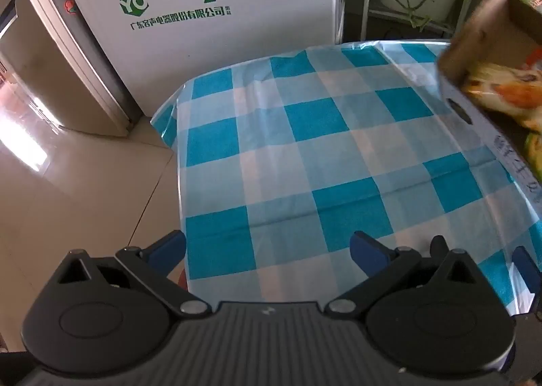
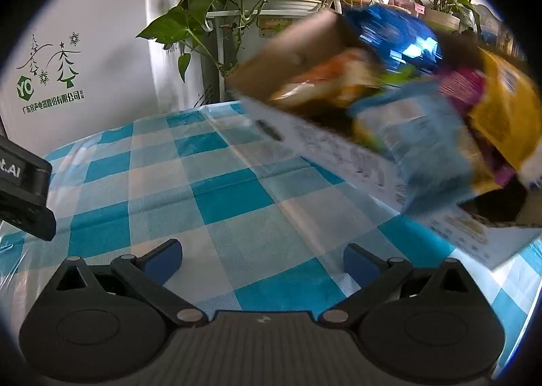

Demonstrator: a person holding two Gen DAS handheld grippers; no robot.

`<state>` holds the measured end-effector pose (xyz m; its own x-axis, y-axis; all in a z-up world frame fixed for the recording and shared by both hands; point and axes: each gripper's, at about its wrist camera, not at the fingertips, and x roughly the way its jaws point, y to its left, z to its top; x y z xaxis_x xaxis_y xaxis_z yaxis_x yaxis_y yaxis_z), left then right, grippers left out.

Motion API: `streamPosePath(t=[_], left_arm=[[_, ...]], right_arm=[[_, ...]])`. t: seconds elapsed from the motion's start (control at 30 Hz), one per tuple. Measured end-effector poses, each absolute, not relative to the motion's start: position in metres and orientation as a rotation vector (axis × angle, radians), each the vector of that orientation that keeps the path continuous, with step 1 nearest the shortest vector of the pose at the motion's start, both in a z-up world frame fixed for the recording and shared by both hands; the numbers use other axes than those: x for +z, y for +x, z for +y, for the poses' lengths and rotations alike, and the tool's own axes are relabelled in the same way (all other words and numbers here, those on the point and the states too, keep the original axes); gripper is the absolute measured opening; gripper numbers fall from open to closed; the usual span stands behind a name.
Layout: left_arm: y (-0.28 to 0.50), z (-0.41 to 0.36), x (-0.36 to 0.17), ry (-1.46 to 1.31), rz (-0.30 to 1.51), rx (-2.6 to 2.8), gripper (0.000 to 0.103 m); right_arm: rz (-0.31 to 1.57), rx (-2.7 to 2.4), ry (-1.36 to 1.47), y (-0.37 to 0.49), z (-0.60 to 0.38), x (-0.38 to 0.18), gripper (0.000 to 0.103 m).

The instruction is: Organize snacks

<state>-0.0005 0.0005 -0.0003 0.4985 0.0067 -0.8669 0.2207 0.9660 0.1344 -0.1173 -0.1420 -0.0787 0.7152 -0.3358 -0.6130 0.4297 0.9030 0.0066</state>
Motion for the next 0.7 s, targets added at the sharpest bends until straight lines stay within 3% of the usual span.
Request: streamPosePath(t=[0.7], left_arm=[[0.005,-0.011,-0.031,0.225,1.103,-0.128,0.102]], right_arm=[[0.645,-0.430,0.139,-0.115,-0.141,-0.076,0.103]])
